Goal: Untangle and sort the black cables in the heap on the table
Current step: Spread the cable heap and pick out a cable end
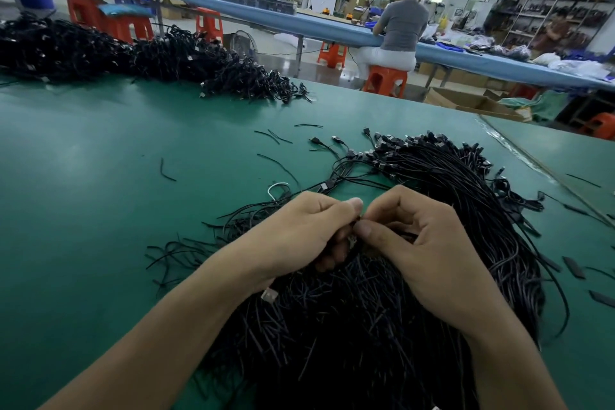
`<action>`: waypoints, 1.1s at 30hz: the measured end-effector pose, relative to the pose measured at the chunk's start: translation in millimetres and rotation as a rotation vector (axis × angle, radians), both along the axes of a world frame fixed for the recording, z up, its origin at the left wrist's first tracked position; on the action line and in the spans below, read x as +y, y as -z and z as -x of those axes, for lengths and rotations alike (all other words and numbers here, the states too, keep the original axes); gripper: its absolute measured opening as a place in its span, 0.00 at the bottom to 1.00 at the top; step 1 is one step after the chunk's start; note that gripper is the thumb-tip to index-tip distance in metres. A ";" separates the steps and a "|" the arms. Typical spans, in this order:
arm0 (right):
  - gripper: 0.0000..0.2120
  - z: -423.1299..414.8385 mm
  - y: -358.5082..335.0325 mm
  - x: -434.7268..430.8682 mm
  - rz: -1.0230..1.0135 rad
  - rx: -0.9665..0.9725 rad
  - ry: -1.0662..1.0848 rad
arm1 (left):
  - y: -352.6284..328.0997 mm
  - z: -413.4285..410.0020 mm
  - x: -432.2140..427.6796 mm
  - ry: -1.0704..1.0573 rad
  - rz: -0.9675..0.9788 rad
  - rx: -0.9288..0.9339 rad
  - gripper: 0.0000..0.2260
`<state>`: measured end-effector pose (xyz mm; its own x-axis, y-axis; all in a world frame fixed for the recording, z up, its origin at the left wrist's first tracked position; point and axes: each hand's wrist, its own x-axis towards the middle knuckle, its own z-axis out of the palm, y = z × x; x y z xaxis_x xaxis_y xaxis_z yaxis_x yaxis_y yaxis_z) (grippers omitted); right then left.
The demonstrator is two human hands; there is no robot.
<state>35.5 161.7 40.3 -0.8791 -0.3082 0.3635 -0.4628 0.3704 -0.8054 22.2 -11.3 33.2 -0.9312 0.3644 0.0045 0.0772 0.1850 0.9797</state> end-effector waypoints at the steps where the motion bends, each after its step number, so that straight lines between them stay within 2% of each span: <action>1: 0.08 -0.4 -0.3 -1.0 -0.009 0.040 0.019 | 1.6 1.1 1.3 -0.044 0.044 0.063 0.23; 3: 0.08 -2.0 -0.3 -5.3 -0.006 0.123 0.063 | 2.0 1.7 4.1 -0.127 0.088 0.119 0.21; 4: 0.08 -3.0 -0.1 -8.3 0.008 0.153 0.075 | 1.6 1.1 5.4 -0.149 0.041 0.080 0.20; 7: 0.07 -5.7 1.7 -16.7 0.047 0.215 0.088 | 0.6 -2.1 7.3 -0.044 -0.264 -0.234 0.15; 8: 0.06 -5.7 2.1 -18.3 0.047 0.241 0.099 | 0.5 -2.9 6.6 0.032 -0.308 -0.327 0.18; 10: 0.06 -5.0 2.3 -19.3 0.042 0.263 0.129 | 3.5 -1.0 5.7 0.113 -0.220 -0.384 0.27; 12: 0.07 -3.1 3.5 -17.0 0.022 0.235 0.144 | 6.9 1.1 5.7 0.056 -0.061 -0.314 0.29; 14: 0.05 0.1 3.8 -11.7 -0.007 0.107 0.158 | 11.8 5.1 5.2 -0.093 0.051 -0.181 0.28; 17: 0.24 6.7 7.9 0.9 -0.134 -0.157 0.335 | 18.6 14.7 -1.5 -0.269 0.057 -0.040 0.30; 19: 0.30 8.9 14.4 3.8 -0.333 -0.270 0.438 | 17.3 17.4 -4.7 -0.339 0.011 -0.009 0.25; 21: 0.25 8.6 23.3 1.4 -0.563 -0.338 0.447 | 16.6 18.0 -5.2 -0.381 -0.071 -0.002 0.23; 23: 0.22 8.6 29.4 -3.6 -0.685 -0.393 0.419 | 17.7 18.3 -6.0 -0.396 -0.150 -0.018 0.25; 27: 0.14 9.4 30.2 -6.4 -0.675 -0.374 0.401 | 15.1 14.5 -6.1 -0.377 -0.264 -0.068 0.25; 33: 0.10 5.4 16.5 5.4 -0.605 -0.308 0.414 | 14.1 10.6 -1.2 -0.407 -0.176 0.016 0.30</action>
